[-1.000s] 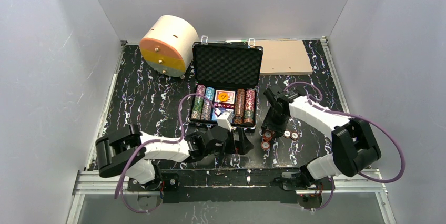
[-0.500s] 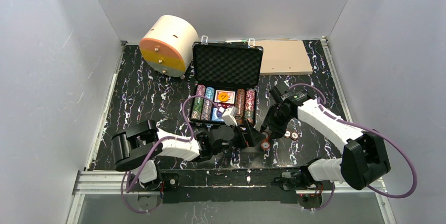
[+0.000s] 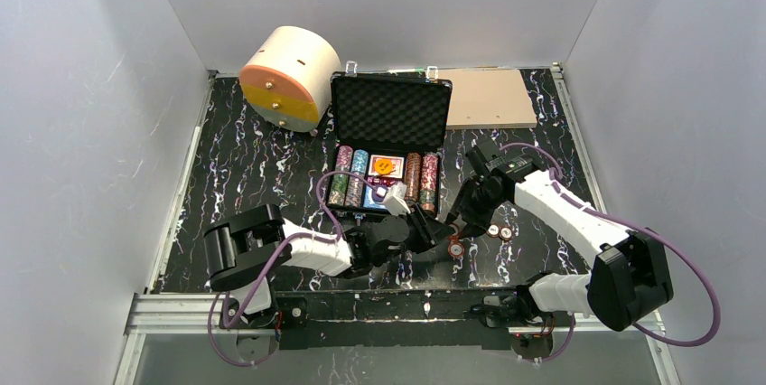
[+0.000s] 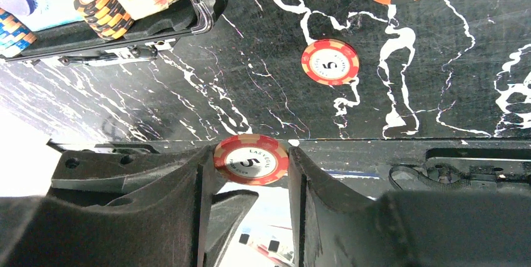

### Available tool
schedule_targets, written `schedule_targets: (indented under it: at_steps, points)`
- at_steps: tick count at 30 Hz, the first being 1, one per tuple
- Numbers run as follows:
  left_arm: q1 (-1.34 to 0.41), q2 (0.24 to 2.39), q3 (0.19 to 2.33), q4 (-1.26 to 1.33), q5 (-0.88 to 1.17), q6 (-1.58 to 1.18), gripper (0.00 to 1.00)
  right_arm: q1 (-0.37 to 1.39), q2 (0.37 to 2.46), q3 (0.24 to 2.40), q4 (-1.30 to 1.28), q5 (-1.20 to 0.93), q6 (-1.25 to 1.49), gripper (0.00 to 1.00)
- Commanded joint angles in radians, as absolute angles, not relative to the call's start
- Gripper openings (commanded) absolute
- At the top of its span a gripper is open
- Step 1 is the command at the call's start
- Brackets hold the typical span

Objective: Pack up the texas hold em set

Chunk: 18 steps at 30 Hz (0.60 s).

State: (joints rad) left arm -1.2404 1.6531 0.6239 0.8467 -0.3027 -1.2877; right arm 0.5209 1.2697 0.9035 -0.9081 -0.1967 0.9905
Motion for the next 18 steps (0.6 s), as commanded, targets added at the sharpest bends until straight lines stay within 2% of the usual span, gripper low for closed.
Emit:
schedule_targets:
  at_steps: [1, 6, 9, 14, 16, 18]
  points:
    - [-1.243, 1.666, 0.664, 0.86, -0.379, -1.305, 0.25, 0.518, 1.243, 0.917, -0.926, -0.24, 0.988, 0.34]
    - [-1.244, 1.683, 0.688, 0.861, -0.351, -1.287, 0.01, 0.514, 1.24, 0.91, -0.928, -0.236, 0.976, 0.34]
    - [-1.244, 1.667, 0.68, 0.85, -0.364, -1.269, 0.0, 0.512, 1.208, 0.898, -0.889, -0.233, 0.995, 0.37]
    - [-1.244, 1.63, 0.657, 0.848, -0.328, -1.202, 0.0, 0.475, 1.212, 0.941, -0.928, -0.214, 0.961, 0.62]
    - [-1.244, 1.587, 0.65, 0.797, -0.309, -1.151, 0.0, 0.457, 1.181, 0.957, -0.929, -0.163, 0.957, 0.77]
    - [-1.241, 1.541, 0.646, 0.714, -0.31, -1.129, 0.0, 0.416, 1.16, 0.965, -0.91, -0.162, 0.92, 0.82]
